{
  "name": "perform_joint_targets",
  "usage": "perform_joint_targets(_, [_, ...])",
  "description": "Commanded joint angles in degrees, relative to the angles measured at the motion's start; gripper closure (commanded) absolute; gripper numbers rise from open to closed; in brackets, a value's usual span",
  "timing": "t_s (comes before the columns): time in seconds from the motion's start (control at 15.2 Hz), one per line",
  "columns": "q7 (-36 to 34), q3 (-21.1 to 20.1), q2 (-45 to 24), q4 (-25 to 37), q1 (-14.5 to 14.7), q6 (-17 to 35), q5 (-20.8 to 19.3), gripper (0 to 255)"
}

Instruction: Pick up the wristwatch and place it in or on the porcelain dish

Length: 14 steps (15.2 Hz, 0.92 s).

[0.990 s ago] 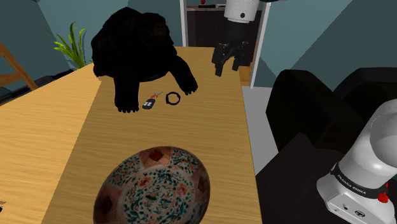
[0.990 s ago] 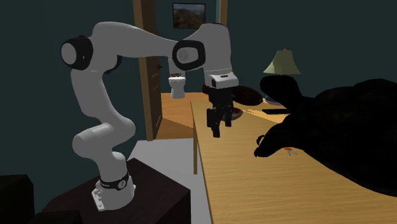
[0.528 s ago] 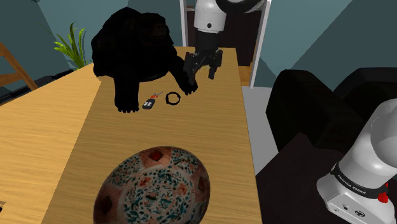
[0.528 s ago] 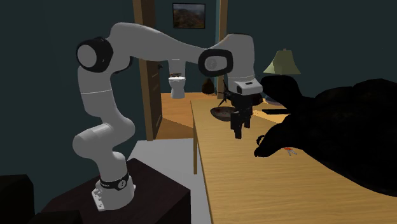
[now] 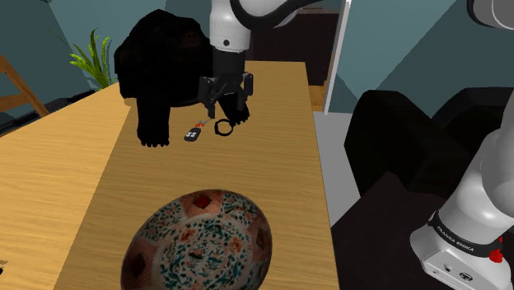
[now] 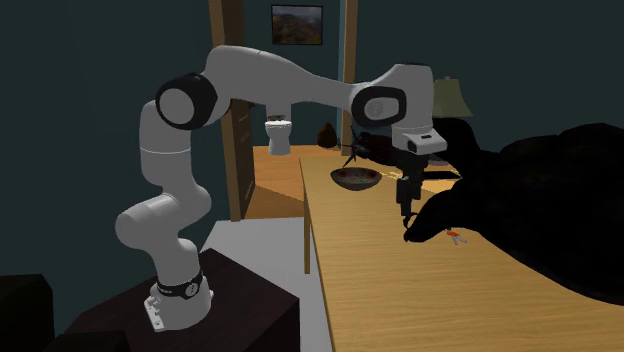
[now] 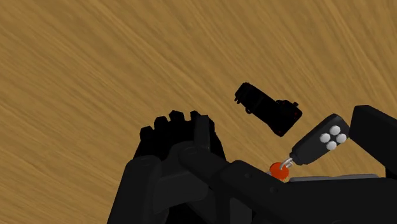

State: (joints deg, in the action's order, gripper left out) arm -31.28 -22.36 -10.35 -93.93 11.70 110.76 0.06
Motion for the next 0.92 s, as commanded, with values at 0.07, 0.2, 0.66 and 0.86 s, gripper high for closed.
perform_joint_targets(0.07, [-0.95,-0.07,-1.83,-0.63,0.50,1.99,-0.54,0])
perform_joint_targets(0.2, [-1.05,-0.02,-2.25,-1.63,0.62,3.38,-0.71,0])
perform_joint_targets(0.66, [-1.17,0.24,-2.83,-2.82,0.96,5.14,-0.91,0])
perform_joint_targets(0.86, [-1.17,0.27,-2.83,-2.82,0.99,5.14,-0.90,0])
